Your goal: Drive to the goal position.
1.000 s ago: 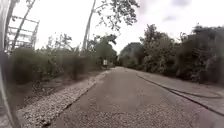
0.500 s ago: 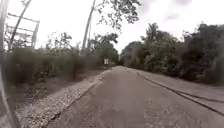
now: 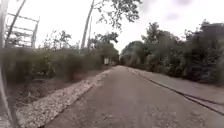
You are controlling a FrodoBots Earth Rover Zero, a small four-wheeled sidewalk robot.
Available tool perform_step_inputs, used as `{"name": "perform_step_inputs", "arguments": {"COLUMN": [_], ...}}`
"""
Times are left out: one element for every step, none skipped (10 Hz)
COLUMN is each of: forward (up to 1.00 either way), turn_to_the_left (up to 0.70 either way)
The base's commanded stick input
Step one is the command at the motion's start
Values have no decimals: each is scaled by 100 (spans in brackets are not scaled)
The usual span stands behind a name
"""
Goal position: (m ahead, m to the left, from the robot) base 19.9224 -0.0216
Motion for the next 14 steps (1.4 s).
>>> {"name": "perform_step_inputs", "arguments": {"forward": [70, 70, 70, 70, 70, 70, 70, 70, 70, 70, 70, 70, 70, 70], "turn_to_the_left": [0, 0, 0, 0, 0, 0, 0, 0, 0, 0, 0, 0, 0, 0]}}
